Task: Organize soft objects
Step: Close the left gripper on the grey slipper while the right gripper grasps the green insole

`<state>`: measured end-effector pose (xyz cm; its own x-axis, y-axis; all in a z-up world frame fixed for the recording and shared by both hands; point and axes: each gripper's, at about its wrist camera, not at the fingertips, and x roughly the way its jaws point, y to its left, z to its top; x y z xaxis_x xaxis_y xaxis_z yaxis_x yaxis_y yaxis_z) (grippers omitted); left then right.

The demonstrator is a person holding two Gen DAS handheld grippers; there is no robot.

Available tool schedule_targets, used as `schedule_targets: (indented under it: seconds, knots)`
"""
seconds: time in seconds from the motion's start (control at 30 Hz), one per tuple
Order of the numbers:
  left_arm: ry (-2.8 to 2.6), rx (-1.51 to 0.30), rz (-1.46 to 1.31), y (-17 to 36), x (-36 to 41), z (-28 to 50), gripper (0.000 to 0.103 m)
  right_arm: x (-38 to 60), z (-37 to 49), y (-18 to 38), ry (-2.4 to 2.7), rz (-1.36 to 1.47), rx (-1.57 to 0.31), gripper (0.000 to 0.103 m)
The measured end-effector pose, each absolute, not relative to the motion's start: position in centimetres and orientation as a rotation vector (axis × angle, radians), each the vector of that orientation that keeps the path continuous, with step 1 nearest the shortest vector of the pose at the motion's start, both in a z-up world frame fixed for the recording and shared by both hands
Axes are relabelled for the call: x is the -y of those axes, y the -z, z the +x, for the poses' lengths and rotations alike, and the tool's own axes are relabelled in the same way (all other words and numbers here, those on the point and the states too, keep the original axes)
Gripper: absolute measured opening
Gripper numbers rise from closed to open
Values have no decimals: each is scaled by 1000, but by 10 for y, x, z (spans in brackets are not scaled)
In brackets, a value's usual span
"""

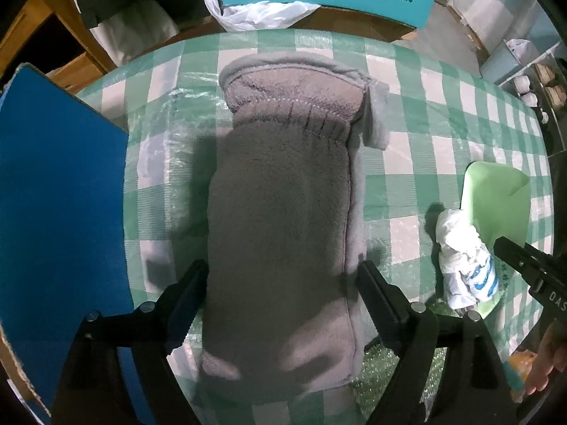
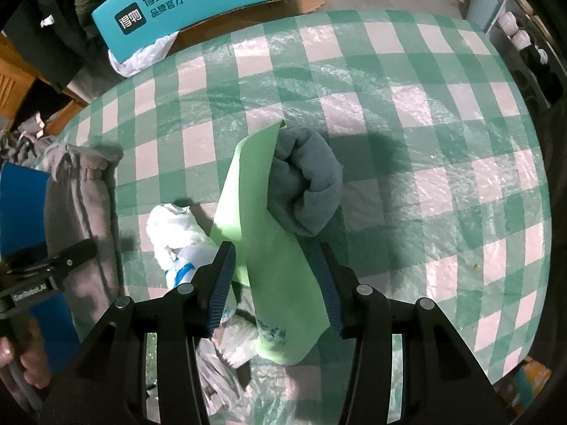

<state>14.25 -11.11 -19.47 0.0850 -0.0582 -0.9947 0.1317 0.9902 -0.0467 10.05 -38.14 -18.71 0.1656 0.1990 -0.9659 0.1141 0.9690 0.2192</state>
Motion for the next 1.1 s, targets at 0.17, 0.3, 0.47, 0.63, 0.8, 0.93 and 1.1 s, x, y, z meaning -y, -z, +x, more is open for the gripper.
schedule_targets:
  seconds: [0.17, 0.3, 0.47, 0.63, 0.8, 0.93, 1.1]
  knots:
    - [143, -1481, 93, 201, 118, 145, 88, 376, 105, 195, -62, 250, -1424, 46]
    - [137, -1471, 130, 204, 125, 146, 89, 373, 108, 200, -59, 234, -1430, 46]
    - [138, -1454, 171, 205, 128, 144, 87, 365, 108, 208, -60, 193, -1445, 46]
    - [154, -1430, 196, 204, 134, 141, 65, 357, 107, 211, -49, 119, -1448, 26]
    - [190, -1423, 197, 199, 144, 130, 40, 355, 106, 210, -67, 115, -1450, 7]
    - [206, -1418, 187, 192, 143, 128, 30, 350, 102, 201, -78, 116, -1431, 5]
    - [230, -1404, 173, 182, 141, 118, 25, 352, 96, 181, -92, 145, -1389, 5]
